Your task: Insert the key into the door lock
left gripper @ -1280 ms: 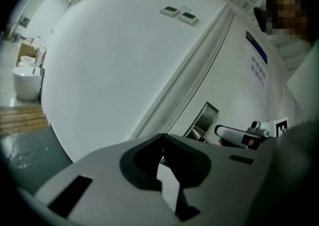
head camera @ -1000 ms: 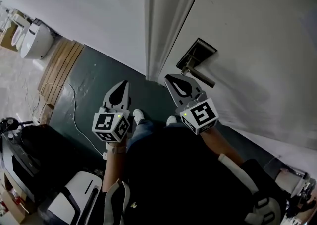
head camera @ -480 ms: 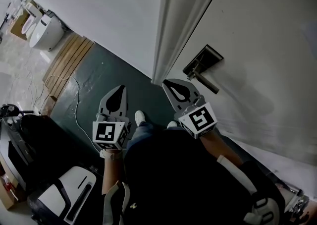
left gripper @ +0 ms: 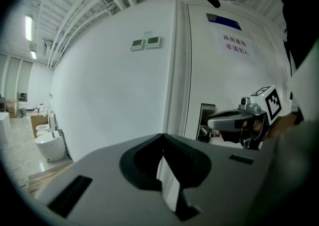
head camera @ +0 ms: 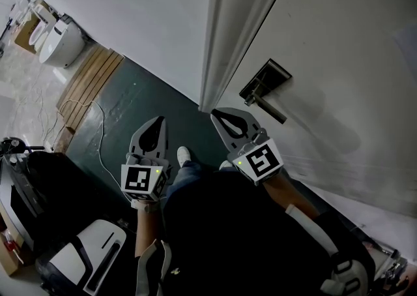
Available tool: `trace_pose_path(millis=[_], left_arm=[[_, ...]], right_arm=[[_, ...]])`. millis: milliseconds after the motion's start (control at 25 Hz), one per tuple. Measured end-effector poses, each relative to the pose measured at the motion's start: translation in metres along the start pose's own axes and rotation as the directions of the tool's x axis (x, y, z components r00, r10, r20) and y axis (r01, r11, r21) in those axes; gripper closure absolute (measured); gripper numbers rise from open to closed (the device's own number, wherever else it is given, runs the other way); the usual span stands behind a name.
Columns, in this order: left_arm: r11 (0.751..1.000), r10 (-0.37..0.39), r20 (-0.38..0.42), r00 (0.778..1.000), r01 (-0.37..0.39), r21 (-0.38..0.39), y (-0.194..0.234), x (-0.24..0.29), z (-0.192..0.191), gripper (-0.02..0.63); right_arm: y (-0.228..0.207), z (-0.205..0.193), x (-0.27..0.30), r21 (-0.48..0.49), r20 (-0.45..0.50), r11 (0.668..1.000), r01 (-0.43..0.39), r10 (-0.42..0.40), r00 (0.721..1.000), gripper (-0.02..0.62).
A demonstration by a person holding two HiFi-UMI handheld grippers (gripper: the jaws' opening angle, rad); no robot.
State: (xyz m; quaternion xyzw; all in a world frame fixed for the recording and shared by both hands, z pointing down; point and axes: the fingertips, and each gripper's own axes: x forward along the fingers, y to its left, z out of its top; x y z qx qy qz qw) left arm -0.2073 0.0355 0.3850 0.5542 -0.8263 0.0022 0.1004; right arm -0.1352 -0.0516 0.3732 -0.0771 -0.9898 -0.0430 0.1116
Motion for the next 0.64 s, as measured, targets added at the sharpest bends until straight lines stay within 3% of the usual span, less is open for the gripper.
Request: trace_pose_path(millis=[320, 640], left_arm=[[1.0, -0.01, 0.026, 1.0, 0.01, 0.0, -0.002, 0.004, -0.002, 0.597], [0.997, -0.072, 0.036, 0.997, 0.073, -0.027, -0.007, 0.012, 0.001, 0.597]], right_arm=[[-0.007, -0.003, -0.004, 0.003, -0.007, 1.0, 0.011, -0.011, 1.0, 0.578], [-0.014, -0.002, -0.004, -0.005, -0.018, 1.0, 0.021, -0.021, 1.0, 0.578]])
